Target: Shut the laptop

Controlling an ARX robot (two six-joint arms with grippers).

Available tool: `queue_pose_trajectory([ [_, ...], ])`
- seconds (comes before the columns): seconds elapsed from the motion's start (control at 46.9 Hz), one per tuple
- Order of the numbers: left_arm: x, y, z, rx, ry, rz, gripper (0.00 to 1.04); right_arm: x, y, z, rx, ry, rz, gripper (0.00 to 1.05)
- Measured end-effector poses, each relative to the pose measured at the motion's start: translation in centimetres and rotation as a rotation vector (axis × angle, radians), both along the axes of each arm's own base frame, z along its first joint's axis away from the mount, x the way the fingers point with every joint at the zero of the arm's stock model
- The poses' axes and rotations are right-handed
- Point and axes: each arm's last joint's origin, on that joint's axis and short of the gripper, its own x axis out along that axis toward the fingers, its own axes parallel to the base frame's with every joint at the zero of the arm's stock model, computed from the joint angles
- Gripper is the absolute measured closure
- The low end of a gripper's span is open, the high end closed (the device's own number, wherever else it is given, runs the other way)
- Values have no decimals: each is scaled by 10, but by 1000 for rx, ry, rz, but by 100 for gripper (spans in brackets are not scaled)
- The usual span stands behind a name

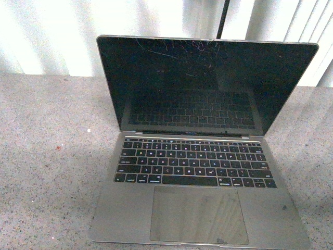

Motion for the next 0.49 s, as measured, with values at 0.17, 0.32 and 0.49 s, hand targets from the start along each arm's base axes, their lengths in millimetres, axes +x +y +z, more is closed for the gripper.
queue_pose_trajectory([
  [0.17,0,0,0,0,0,0,7,0,0,0,0,0,0,7],
  [0.32,0,0,0,0,0,0,7,0,0,0,0,0,0,7],
  [0.49,0,0,0,0,0,0,7,0,0,0,0,0,0,7],
])
